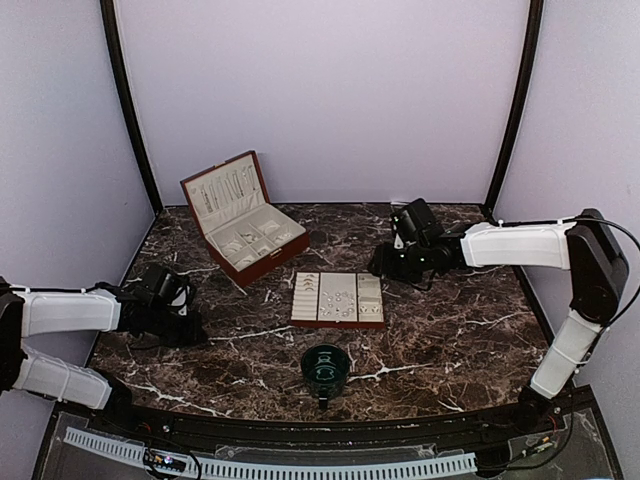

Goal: Organize the mixed jewelry
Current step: Pick up the earring from the center of the board.

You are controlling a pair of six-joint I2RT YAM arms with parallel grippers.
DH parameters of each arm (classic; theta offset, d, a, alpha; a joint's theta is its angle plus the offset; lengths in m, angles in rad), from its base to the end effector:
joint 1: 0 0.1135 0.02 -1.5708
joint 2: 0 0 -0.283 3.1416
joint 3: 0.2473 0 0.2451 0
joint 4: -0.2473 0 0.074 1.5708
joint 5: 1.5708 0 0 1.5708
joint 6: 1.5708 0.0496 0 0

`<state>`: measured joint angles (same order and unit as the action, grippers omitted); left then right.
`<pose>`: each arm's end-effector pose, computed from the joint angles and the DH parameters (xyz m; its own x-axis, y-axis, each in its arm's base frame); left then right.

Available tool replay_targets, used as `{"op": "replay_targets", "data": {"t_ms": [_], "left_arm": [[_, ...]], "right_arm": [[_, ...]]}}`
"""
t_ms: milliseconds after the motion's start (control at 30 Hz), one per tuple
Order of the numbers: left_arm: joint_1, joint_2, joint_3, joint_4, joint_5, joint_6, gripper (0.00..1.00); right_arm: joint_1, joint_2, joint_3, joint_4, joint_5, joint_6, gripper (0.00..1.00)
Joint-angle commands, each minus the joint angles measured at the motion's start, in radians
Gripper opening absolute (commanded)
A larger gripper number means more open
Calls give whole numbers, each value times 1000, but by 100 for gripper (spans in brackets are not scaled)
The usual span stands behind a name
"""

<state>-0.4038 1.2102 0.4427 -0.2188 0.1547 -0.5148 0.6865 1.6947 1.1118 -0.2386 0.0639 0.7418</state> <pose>0.1816 -0.0859 0.1539 -0.8972 -0.1457 -0.4170 0.0284 0.9231 -0.3835 0.2886 0.2324 0.2232 -0.8221 0.1980 -0.5338 -0.0589 0.9029 0.4257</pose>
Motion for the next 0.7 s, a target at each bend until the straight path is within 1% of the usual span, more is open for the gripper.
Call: {"op": "replay_targets", "data": {"t_ms": [0, 167, 367, 667], "left_arm": [[-15, 2, 12, -65, -28, 17, 0], [-30, 1, 33, -73, -42, 29, 0], [-69, -37, 108, -107, -78, 70, 0], [-131, -72, 227, -94, -30, 227, 0]], "right_arm": [[-2, -47, -4, 23, 4, -10, 55], [-2, -72, 6, 5, -1, -27, 56], [-3, -118, 30, -27, -60, -70, 58], [4, -159, 81, -46, -312, -122, 59]]}}
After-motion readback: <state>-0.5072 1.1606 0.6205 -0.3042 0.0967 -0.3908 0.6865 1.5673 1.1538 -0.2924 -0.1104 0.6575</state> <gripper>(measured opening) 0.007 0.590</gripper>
